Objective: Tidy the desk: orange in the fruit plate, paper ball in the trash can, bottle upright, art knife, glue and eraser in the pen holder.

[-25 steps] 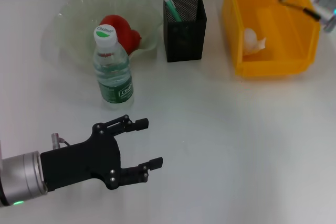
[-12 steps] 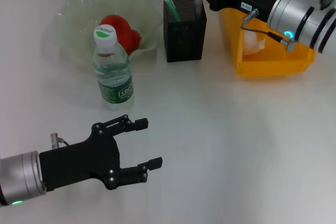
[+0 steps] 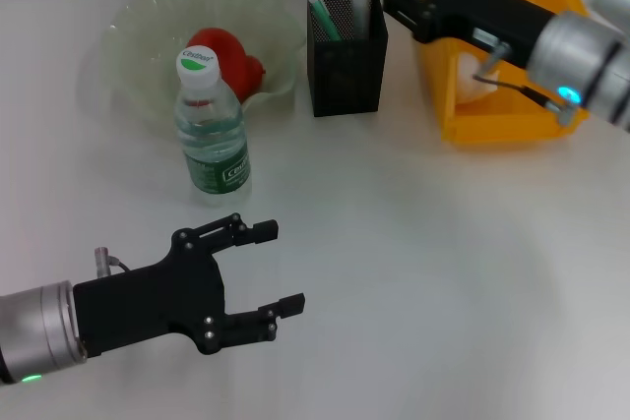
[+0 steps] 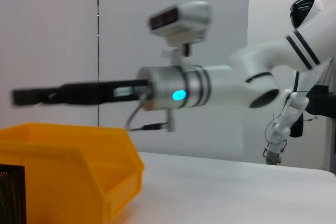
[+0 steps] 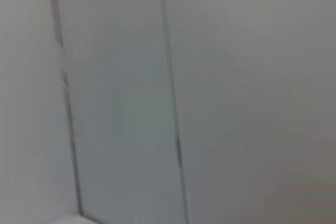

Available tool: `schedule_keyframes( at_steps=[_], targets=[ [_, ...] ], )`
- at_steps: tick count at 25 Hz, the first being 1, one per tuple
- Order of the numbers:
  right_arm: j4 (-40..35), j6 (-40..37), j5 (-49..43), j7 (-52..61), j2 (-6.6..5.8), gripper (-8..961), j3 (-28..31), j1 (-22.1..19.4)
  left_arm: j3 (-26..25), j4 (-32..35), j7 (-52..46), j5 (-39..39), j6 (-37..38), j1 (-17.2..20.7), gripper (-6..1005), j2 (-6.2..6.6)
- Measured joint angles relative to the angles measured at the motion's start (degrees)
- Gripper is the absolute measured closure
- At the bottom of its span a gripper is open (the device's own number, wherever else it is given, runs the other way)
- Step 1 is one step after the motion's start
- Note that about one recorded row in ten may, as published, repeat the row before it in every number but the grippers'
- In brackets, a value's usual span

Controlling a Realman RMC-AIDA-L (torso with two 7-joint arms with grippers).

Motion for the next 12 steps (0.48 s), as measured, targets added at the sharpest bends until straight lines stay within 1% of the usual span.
schedule_keyframes(
  at_steps=[1,2,5,7,9,10,11,12],
  targets=[
    [-3.05,-6.7,0.0,0.97,-0.03,769,0.11,-4.26,0.0,0.07,-0.3,0.0,0.06,-0.03,199,0.0],
    [-3.05,-6.7,0.0,0.97,-0.03,730,0.11,-4.26,-0.01,0.1,-0.47,0.0,0.06,-0.08,199,0.01],
    [-8.44,-18.46,-0.63,4.92,-0.32,612,-0.1,-12.53,0.0,0.19,-0.78,0.0,0.08,-0.35,199,0.0],
    [-10.74,-25.14,-3.01,6.38,-0.63,527,0.05,-17.7,-0.01,0.2,-0.8,0.02,0.08,-0.54,199,0.06],
    [-11.93,-31.64,-9.33,5.81,-0.95,434,1.7,-22.51,0.0,0.2,-0.83,0.06,0.08,-0.61,199,0.07],
    [-12.01,-33.51,-13.08,4.88,-1.0,388,3.0,-23.83,-0.01,0.2,-0.86,0.12,0.07,-0.66,199,0.12],
    [-11.73,-36.35,-21.18,2.72,-0.93,342,6.71,-25.7,-0.01,0.2,-0.9,0.17,0.06,-0.79,199,0.16],
    [-11.73,-36.35,-21.18,2.72,-0.93,307,6.71,-25.7,-0.01,0.2,-0.9,0.17,0.06,-0.79,199,0.16]
  ],
)
